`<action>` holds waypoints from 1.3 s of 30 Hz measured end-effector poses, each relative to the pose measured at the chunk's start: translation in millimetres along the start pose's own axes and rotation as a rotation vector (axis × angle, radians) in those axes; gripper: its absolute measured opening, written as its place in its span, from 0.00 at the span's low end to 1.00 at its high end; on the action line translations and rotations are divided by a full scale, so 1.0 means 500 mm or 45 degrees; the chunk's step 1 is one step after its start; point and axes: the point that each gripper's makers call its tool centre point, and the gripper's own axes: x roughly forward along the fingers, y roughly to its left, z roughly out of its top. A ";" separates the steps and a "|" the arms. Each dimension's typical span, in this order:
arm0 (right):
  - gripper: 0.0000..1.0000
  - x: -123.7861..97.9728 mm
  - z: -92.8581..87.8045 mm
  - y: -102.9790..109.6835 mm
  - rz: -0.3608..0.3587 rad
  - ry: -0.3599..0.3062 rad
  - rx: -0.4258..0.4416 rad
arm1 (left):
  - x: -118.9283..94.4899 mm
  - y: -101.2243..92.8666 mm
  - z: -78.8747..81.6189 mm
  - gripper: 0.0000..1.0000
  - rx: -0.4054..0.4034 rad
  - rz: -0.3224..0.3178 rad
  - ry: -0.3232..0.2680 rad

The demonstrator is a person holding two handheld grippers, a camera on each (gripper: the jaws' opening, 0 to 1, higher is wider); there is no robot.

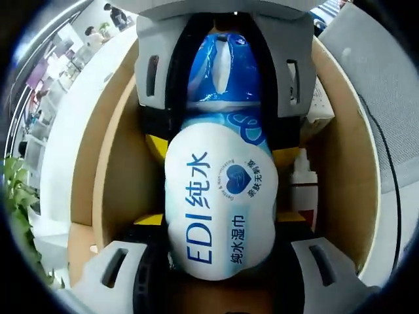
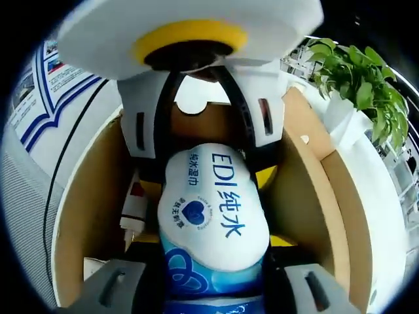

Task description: Operate the shoe box by opening the lid, removing the specified soft item, and placing it in the target area until the item is outside and the box remains undamaged.

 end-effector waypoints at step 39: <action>0.47 -0.037 0.027 -0.004 -0.049 -0.019 0.063 | -0.046 0.006 0.015 0.60 0.061 -0.006 0.035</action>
